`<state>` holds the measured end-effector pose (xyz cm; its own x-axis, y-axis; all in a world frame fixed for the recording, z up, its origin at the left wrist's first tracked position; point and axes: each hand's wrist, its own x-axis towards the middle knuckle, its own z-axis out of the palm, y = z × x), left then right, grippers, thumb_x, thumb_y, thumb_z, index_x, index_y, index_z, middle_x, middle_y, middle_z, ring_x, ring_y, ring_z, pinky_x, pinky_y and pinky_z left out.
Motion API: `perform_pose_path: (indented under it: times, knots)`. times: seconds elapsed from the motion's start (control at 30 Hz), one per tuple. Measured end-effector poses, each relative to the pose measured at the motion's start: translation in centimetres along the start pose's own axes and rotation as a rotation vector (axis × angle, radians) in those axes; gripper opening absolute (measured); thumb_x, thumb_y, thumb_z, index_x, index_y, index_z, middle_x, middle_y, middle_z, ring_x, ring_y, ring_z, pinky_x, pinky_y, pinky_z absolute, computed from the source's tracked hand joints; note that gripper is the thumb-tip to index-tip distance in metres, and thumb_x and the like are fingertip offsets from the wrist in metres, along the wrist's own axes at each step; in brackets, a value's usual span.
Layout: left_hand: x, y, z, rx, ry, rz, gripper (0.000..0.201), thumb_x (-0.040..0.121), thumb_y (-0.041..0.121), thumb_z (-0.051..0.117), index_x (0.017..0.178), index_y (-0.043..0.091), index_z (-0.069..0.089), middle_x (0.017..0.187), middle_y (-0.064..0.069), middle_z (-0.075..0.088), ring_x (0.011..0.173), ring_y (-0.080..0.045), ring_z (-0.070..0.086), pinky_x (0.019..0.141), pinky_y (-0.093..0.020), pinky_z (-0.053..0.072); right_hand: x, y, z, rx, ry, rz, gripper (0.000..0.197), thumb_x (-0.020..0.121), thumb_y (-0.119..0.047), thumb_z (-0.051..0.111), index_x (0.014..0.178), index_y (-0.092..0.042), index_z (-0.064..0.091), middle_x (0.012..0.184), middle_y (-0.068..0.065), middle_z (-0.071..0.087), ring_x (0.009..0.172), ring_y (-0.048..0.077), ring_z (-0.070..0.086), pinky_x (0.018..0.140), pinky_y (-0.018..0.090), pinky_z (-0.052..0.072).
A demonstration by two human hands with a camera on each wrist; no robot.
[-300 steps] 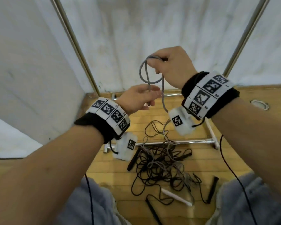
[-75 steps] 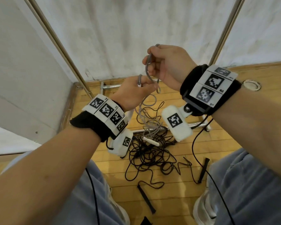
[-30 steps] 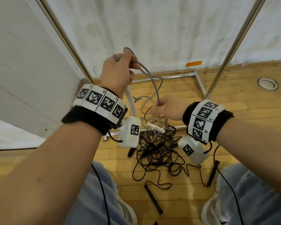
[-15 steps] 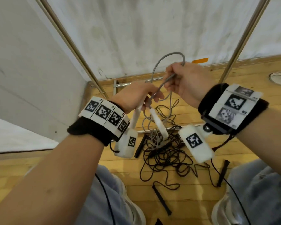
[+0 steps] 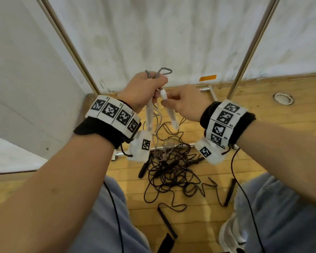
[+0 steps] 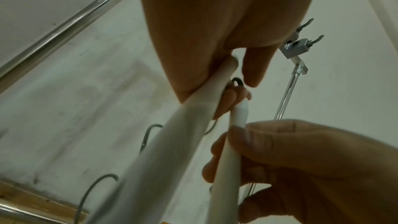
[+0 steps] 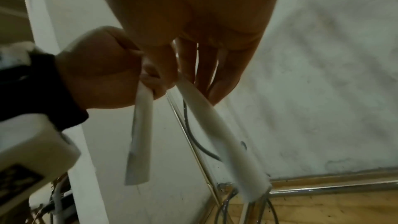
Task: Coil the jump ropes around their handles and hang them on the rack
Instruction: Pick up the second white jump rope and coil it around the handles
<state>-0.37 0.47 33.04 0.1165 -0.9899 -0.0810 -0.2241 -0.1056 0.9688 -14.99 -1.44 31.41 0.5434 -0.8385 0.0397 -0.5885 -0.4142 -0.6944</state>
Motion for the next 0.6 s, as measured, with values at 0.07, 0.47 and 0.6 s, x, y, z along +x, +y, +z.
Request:
perform_pose_path:
  times: [0.07,0.47,0.6]
  knots:
    - [-0.4,0.0,0.1,0.143,-0.040,0.009,0.022,0.078,0.032,0.064,0.071,0.012,0.058,0.061,-0.001,0.051,0.055,-0.016,0.047,0.052,-0.028,0.039,-0.3,-0.3,0.1,0.022,0.053,-0.034,0.037,0.091,-0.031,0.057,0.078,0.002,0.065,0.064,0.017,0.059,0.057,0.030,0.051,0.054,0.037,0.040]
    - [-3.2,1.7,-0.2,0.319,-0.300,-0.013,0.013,0.056,0.013,0.056,0.046,0.016,0.048,0.047,0.003,0.047,0.052,-0.014,0.044,0.060,-0.027,0.036,1.8,0.1,-1.2,0.468,0.048,0.037,0.028,0.099,-0.036,0.040,0.110,-0.015,0.055,0.103,-0.003,0.061,0.104,0.016,0.058,0.095,0.026,0.042]
    - [-3.2,2.0,-0.3,0.322,-0.328,0.003,0.005,0.049,0.012,0.054,0.045,0.011,0.051,0.049,-0.005,0.046,0.057,-0.021,0.042,0.067,-0.040,0.034,1.2,0.3,-0.3,0.724,-0.167,0.144,0.049,0.097,-0.052,0.031,0.091,-0.016,0.063,0.087,0.005,0.067,0.090,0.021,0.062,0.101,0.043,0.044]
